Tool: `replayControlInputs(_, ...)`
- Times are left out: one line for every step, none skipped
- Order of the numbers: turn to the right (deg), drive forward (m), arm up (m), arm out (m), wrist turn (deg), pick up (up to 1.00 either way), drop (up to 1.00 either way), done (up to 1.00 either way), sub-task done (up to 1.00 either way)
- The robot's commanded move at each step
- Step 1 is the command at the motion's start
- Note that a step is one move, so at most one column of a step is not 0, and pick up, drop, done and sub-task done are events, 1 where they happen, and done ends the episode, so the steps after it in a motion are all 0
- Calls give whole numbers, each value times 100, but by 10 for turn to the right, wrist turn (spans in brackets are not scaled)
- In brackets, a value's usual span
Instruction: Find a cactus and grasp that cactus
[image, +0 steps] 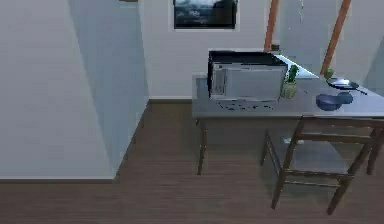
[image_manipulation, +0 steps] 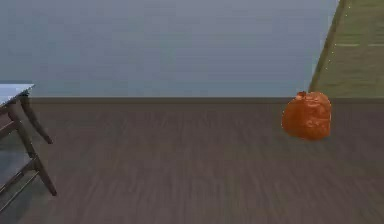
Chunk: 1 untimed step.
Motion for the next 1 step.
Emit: replayControlInputs(450, 0, 0, 0, 0, 0, 0, 0, 0)
